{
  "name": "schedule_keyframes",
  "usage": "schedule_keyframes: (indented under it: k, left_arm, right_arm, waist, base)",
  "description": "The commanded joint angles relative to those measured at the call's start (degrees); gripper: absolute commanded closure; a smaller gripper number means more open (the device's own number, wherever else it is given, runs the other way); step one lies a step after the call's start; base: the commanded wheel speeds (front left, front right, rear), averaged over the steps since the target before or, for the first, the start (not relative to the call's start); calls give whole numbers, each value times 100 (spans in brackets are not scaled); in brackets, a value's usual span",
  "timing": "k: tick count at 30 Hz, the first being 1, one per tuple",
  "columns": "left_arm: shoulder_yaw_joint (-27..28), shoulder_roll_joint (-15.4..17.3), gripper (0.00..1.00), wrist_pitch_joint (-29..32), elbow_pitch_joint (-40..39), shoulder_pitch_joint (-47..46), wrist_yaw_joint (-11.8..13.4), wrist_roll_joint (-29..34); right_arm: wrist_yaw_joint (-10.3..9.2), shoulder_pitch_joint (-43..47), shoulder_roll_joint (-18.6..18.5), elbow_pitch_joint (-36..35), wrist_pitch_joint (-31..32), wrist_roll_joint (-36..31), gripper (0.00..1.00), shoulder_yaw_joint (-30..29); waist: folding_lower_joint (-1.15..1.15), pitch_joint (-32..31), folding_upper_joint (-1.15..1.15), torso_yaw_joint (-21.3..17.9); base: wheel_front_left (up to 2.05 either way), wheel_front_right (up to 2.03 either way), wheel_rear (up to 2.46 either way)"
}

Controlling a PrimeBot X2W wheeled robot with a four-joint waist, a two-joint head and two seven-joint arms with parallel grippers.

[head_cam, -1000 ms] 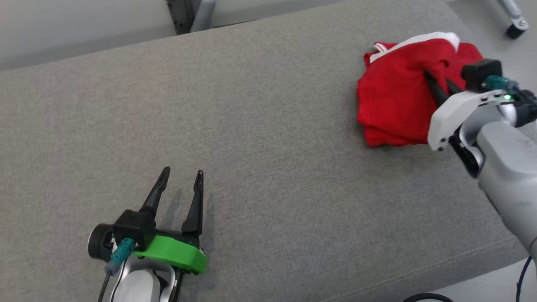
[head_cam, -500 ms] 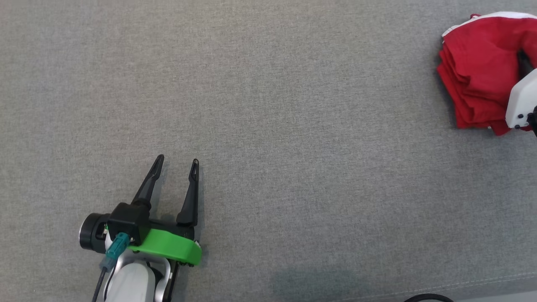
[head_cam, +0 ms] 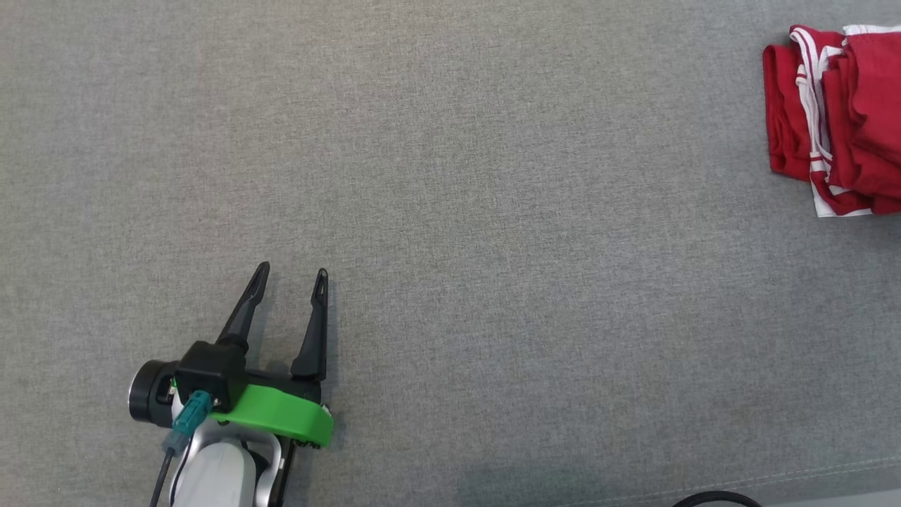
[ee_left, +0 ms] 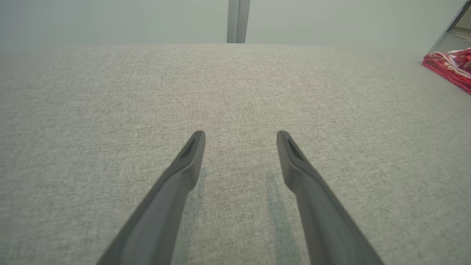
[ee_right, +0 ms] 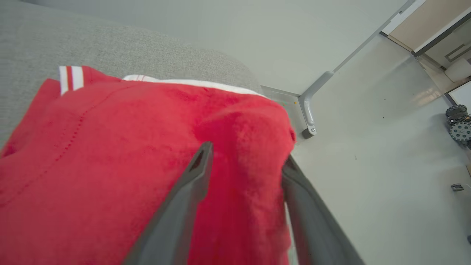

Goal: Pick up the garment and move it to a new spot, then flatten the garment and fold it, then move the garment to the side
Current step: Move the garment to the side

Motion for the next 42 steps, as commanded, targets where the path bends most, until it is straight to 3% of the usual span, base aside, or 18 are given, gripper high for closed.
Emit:
schedule_keyframes:
  k: [1, 9, 11, 15, 19, 24, 28, 36, 42]
  left_arm:
    - [35, 25, 0, 3, 34, -22, -13, 25]
    - [31, 24, 0, 2, 148, 31, -14, -82]
    - [70, 25, 0, 2, 154, 77, -13, -102]
    - [173, 26, 0, 2, 219, 229, 35, -49]
    - [325, 24, 0, 2, 298, 427, 133, -96]
    - [422, 21, 0, 3, 351, 582, 234, -197]
    - [485, 24, 0, 3, 407, 710, 299, -257]
    - [586, 25, 0, 3, 487, 921, 341, -330]
    - [714, 25, 0, 2, 486, 1073, 350, -320]
  right_arm:
    - [-10, 95, 18, 1, -57, -157, 0, -143]
    - [-10, 178, -197, 2, -93, -1120, 0, -1193]
    - [-10, 71, -88, -15, -95, -1496, 0, -1557]
    - [-10, 537, 524, -779, -95, -1924, 0, -2496]
    - [-10, 1451, 1380, -2211, -97, -2387, 0, -3070]
    - [-10, 2438, 2111, -3222, -95, -2329, 0, -3053]
    - [-10, 3121, 2460, -3735, -94, -2085, 0, -2832]
    - [-10, 4222, 2700, -4399, -94, -1753, 0, -2440]
    - [-10, 4773, 2838, -4554, -94, -1779, 0, -2536]
  waist:
    - [-1, -45, 0, -23]
    - [-1, -270, 0, -31]
    - [-1, -384, 0, -30]
    - [-1, -700, 0, -25]
    - [-1, -1063, 0, -53]
    - [-1, -1377, 0, -41]
    - [-1, -1608, 0, -17]
    - [-1, -1971, 0, 102]
    - [-1, -2228, 0, 140]
  base:
    - [0, 0, 0]
    - [0, 0, 0]
    - [0, 0, 0]
    - [0, 0, 0]
    - [0, 0, 0]
    - [0, 0, 0]
    - [0, 0, 0]
    - [0, 0, 0]
    - [0, 0, 0]
